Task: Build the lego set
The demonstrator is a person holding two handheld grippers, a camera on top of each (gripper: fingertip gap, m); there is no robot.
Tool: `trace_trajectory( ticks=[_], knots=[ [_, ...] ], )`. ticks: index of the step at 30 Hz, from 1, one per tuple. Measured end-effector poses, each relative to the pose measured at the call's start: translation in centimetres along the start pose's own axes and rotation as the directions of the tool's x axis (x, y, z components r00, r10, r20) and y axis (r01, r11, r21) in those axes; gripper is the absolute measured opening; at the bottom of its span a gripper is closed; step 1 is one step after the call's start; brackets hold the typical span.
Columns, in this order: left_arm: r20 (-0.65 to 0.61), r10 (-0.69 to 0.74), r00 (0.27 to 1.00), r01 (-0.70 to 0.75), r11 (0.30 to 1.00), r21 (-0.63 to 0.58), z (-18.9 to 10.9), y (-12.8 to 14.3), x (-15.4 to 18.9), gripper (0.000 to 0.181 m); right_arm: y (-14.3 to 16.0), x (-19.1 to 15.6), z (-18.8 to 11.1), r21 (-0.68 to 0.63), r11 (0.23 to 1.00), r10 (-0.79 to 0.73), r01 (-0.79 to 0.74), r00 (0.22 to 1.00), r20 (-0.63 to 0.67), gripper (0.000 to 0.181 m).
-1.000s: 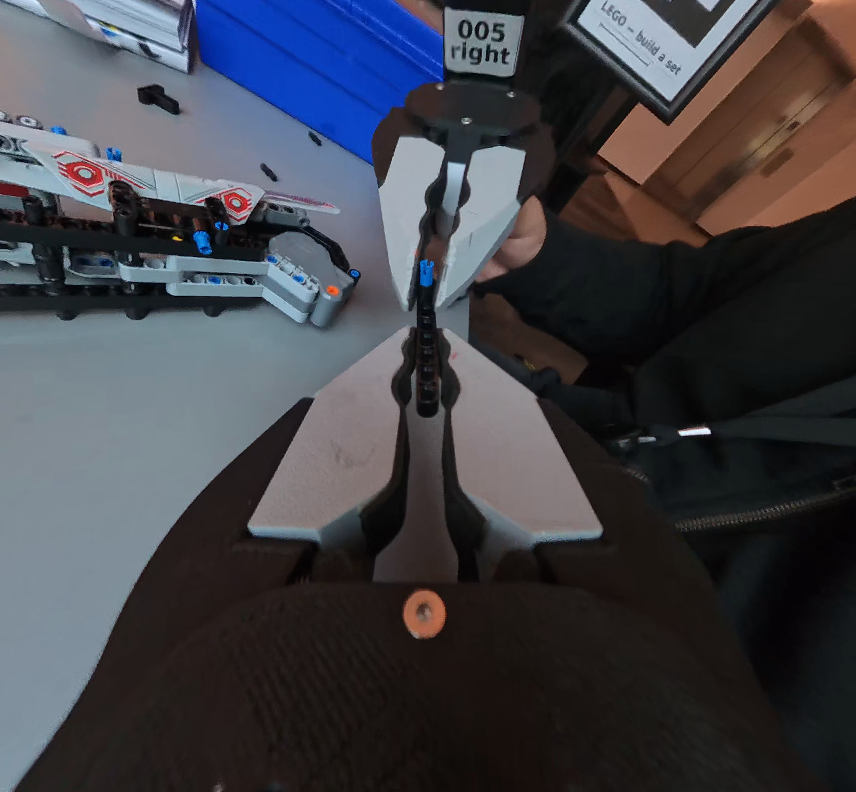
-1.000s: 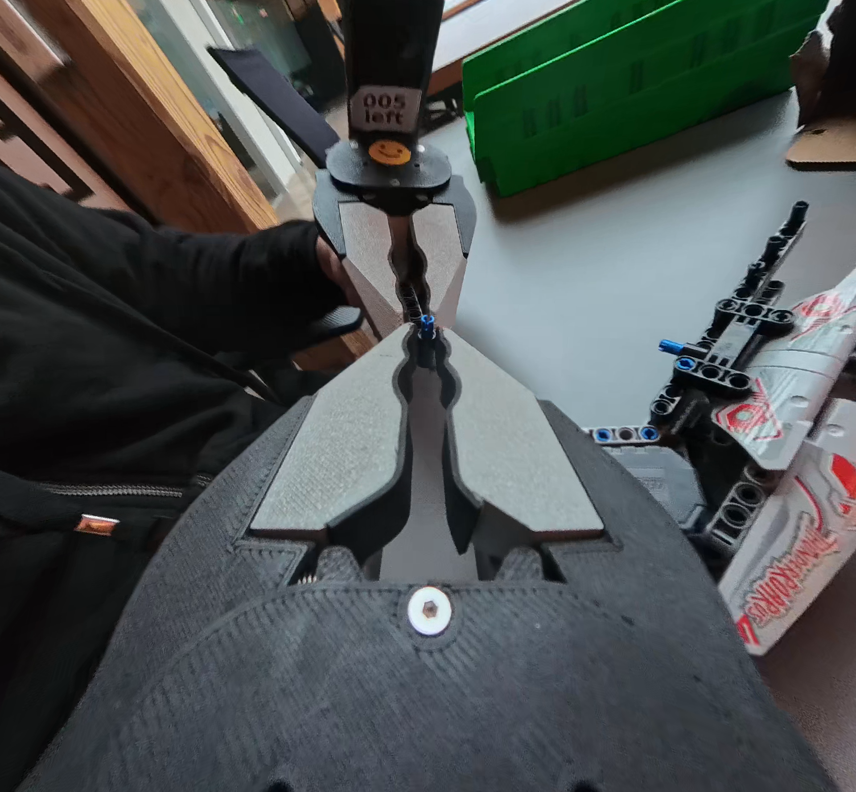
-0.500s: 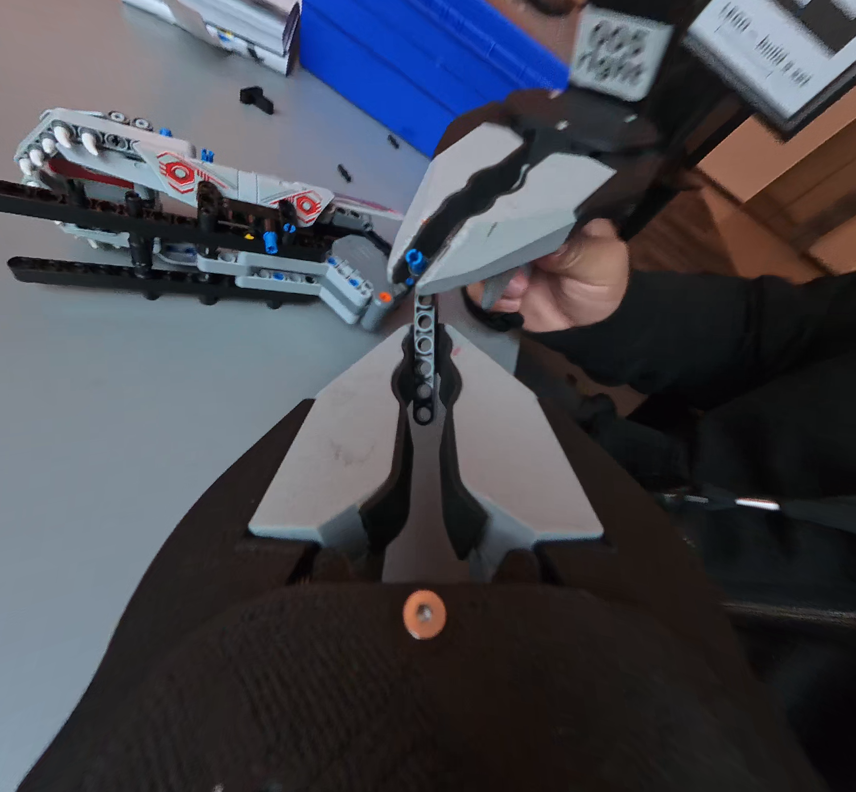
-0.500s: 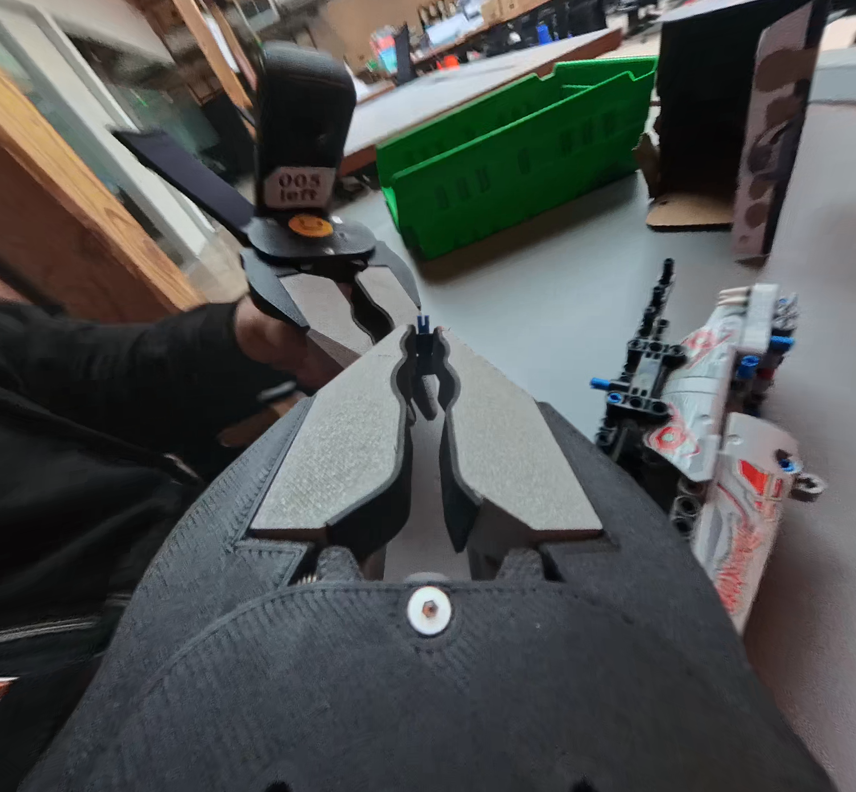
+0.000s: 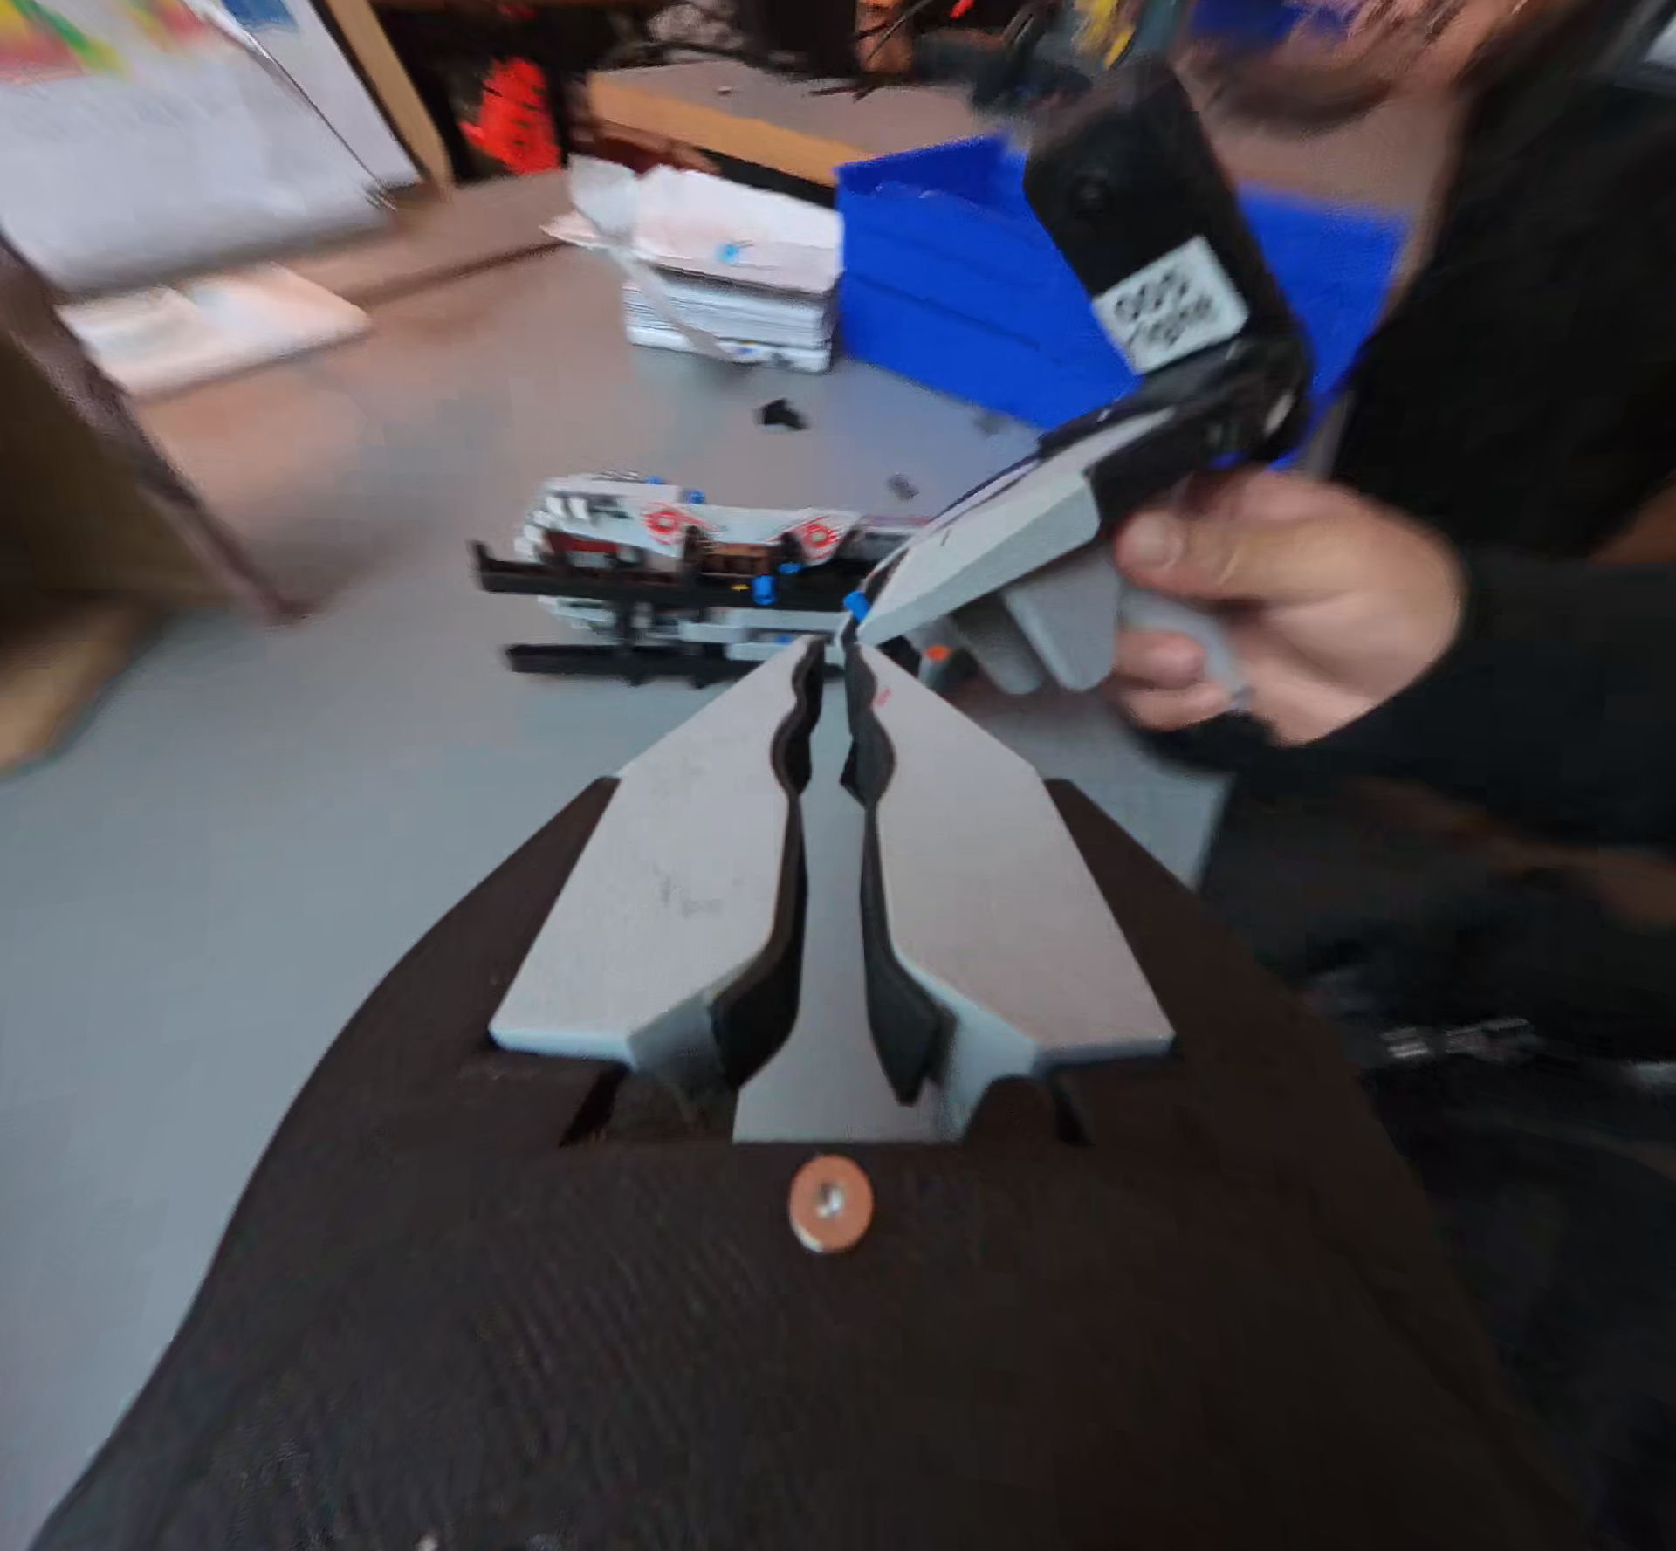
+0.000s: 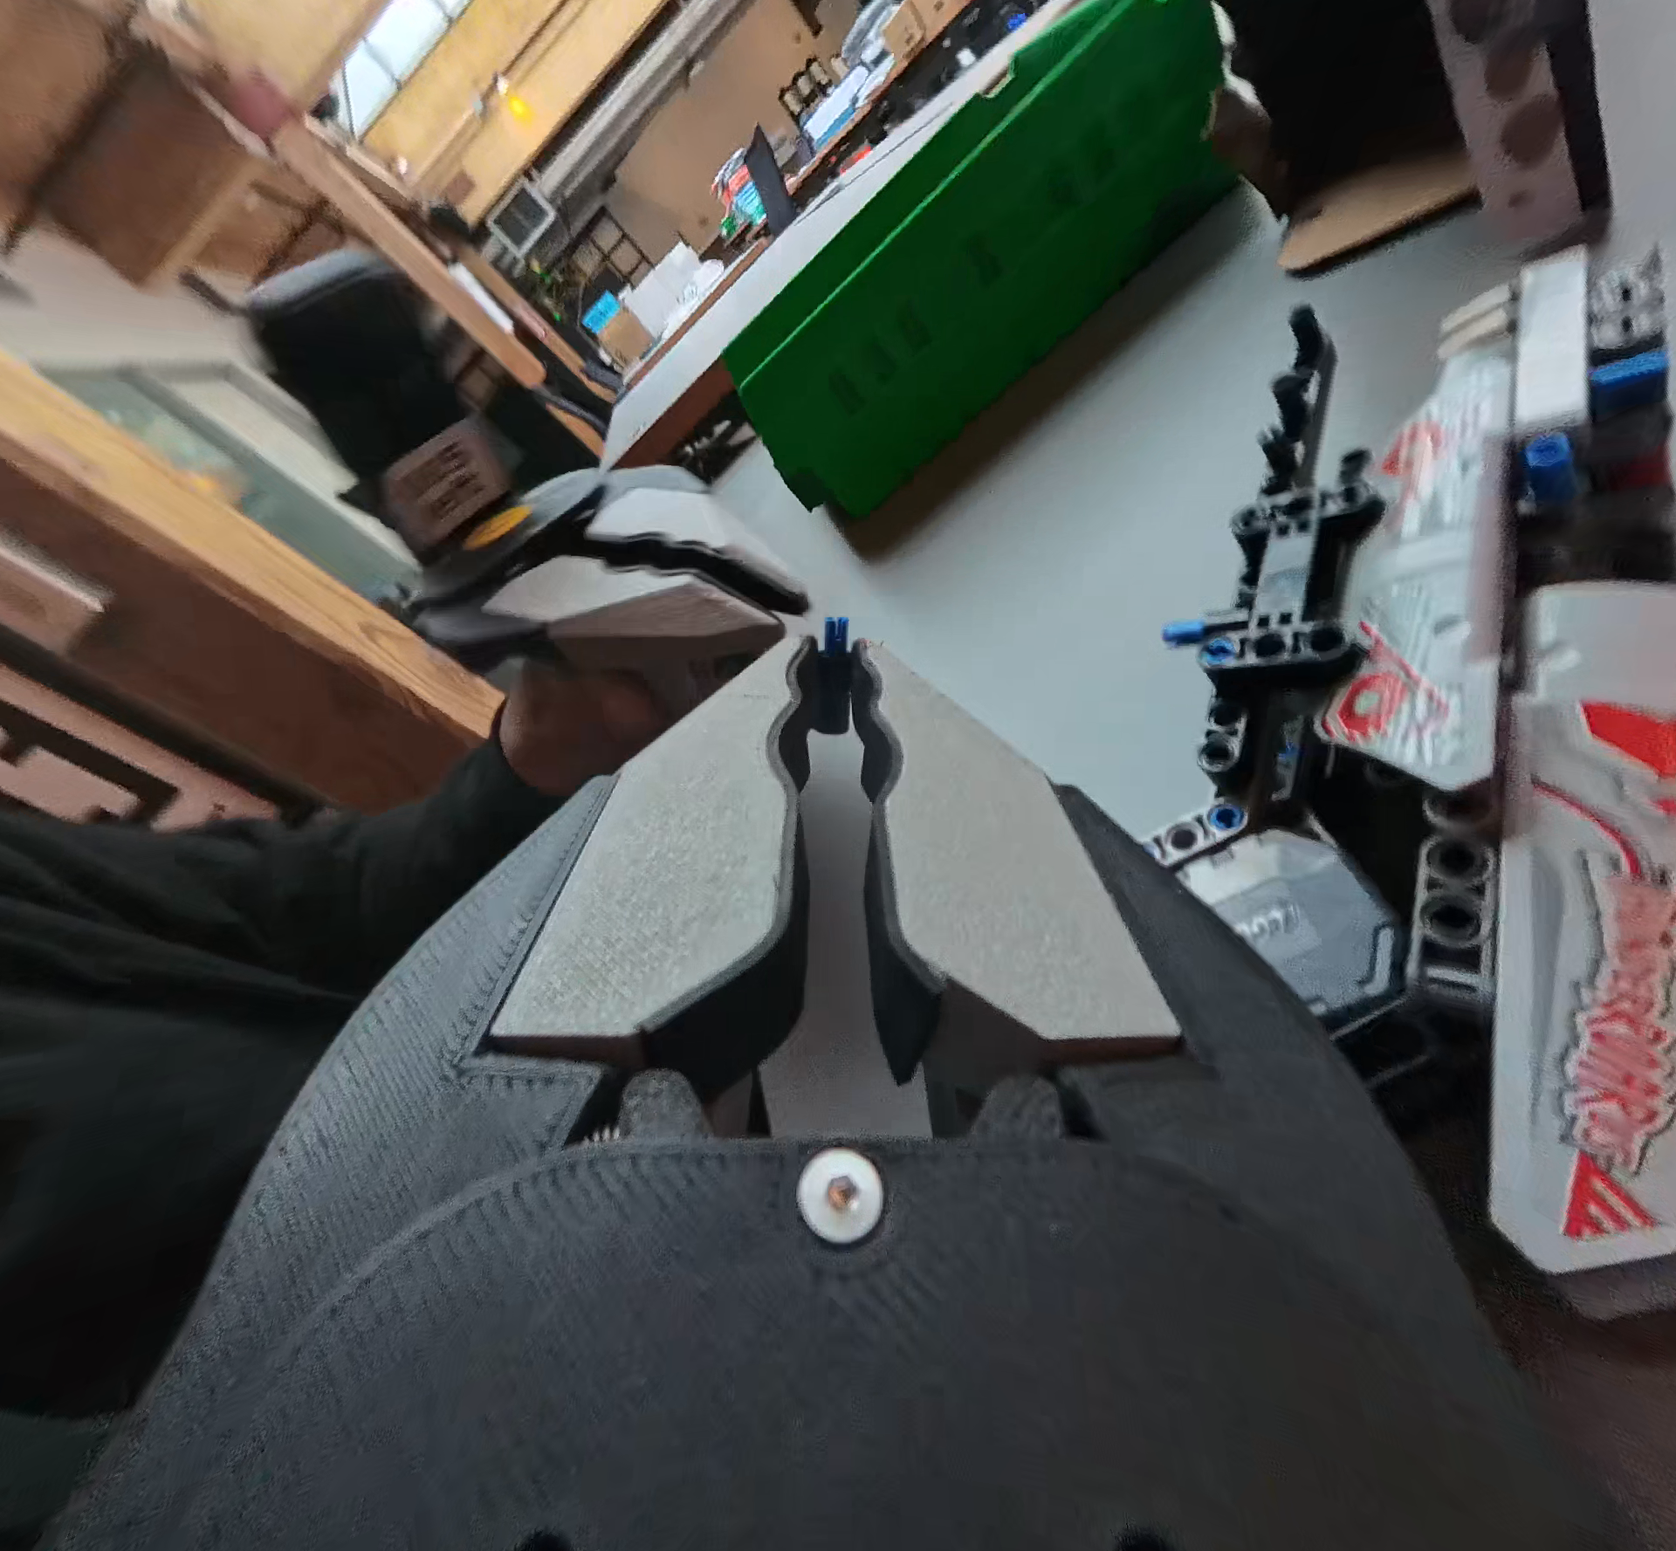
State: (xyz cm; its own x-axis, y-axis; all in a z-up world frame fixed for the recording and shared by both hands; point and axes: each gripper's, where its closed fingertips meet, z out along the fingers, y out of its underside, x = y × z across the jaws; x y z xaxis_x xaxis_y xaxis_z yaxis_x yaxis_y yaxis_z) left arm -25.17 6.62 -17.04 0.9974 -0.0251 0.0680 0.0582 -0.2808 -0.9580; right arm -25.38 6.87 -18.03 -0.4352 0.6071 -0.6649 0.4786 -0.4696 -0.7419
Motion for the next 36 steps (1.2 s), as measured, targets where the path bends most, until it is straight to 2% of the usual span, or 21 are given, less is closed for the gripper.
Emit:
trace_trajectory(
  ticks=[2, 3, 5, 7, 9, 12, 14, 18, 20, 22, 23, 24, 26, 28, 31, 34, 36],
  knots=[
    [0.062, 0.224, 0.973, -0.215, 0.969, -0.117, -0.2, 0.8, 0.4, 0.015, 0.4, 0.7, 0.2, -0.007, 0.998, 0.059, -0.059, 0.998, -0.015, 0.003],
    [0.080, 0.312, 0.947, -0.290, 0.934, -0.206, -0.1, 1.7, 0.3, 0.028, 0.6, 1.1, 0.2, -0.016, 0.998, 0.061, -0.062, 0.998, -0.034, 0.003],
    [0.099, 0.483, 0.870, -0.419, 0.830, -0.367, -0.1, 3.0, -0.5, 0.037, 0.9, 1.5, 0.4, -0.039, 0.999, 0.034, -0.038, 0.996, -0.081, 0.003],
    [0.086, 0.636, 0.767, -0.533, 0.705, -0.468, 0.2, 3.6, -0.9, 0.026, 1.1, 1.7, 0.6, -0.061, 0.998, -0.011, 0.003, 0.992, -0.129, 0.003],
    [0.047, 0.743, 0.668, -0.620, 0.590, -0.517, 0.8, 4.1, -0.7, 0.014, 1.1, 1.9, 0.9, -0.062, 0.998, -0.030, 0.020, 0.986, -0.164, 0.003],
    [0.056, 0.834, 0.549, -0.654, 0.471, -0.592, 1.4, 4.8, -1.9, 0.006, 1.2, 1.3, 1.4, -0.035, 0.999, 0.030, -0.035, 0.991, -0.133, 0.003],
    [0.046, 0.842, 0.538, -0.647, 0.448, -0.618, 1.7, 5.6, -2.3, 0.002, 1.6, 0.9, 1.8, -0.043, 0.997, 0.059, -0.064, 0.992, -0.109, 0.004],
    [0.007, 0.862, 0.506, -0.701, 0.416, -0.580, 2.0, 6.3, -1.9, 0.000, 2.5, 1.1, 1.5, -0.130, 0.991, 0.000, -0.016, 0.993, -0.122, 0.003],
    [-0.046, 0.890, 0.453, -0.725, 0.338, -0.600, 1.9, 7.0, -2.0, 0.000, 3.1, 1.5, 1.6, -0.177, 0.984, -0.045, 0.021, 0.990, -0.134, 0.003],
    [-0.197, 0.869, 0.455, -0.807, 0.308, -0.504, 2.6, 9.0, 1.3, 0.000, 1.3, 1.7, 1.4, -0.097, 0.992, -0.093, 0.077, 0.982, -0.163, 0.003],
    [-0.200, 0.901, 0.384, -0.842, 0.253, -0.477, 2.9, 9.1, 2.4, 0.000, -0.1, 1.6, 1.1, -0.065, 0.991, -0.125, 0.115, 0.976, -0.176, 0.003],
    [-0.174, 0.910, 0.376, -0.840, 0.256, -0.478, 3.2, 8.9, 2.6, 0.002, -1.4, 1.3, 0.8, -0.055, 0.986, -0.167, 0.159, 0.968, -0.185, 0.003],
    [-0.076, 0.841, 0.536, -0.708, 0.399, -0.582, 3.0, 8.9, -0.8, 0.001, -2.5, 0.7, 0.6, -0.087, 0.971, -0.237, 0.224, 0.952, -0.192, 0.003],
    [-0.059, 0.792, 0.607, -0.656, 0.459, -0.599, 2.5, 8.9, -2.7, 0.001, -2.8, 0.2, 0.7, -0.067, 0.971, -0.239, 0.231, 0.956, -0.170, 0.003],
    [-0.016, 0.783, 0.621, -0.611, 0.471, -0.636, 2.0, 8.8, -5.3, 0.002, -2.6, 0.2, 0.6, -0.040, 0.987, -0.156, 0.153, 0.981, -0.113, 0.003],
    [0.011, 0.668, 0.744, -0.532, 0.602, -0.595, 2.7, 8.5, -6.1, 0.003, -3.1, 0.6, 0.3, -0.012, 0.991, -0.131, 0.130, 0.987, -0.090, 0.004],
    [0.041, 0.602, 0.797, -0.479, 0.672, -0.565, 2.8, 8.1, -6.7, 0.015, -3.3, 0.8, -0.1, -0.009, 0.991, -0.134, 0.134, 0.987, -0.088, 0.004]
  ],
)
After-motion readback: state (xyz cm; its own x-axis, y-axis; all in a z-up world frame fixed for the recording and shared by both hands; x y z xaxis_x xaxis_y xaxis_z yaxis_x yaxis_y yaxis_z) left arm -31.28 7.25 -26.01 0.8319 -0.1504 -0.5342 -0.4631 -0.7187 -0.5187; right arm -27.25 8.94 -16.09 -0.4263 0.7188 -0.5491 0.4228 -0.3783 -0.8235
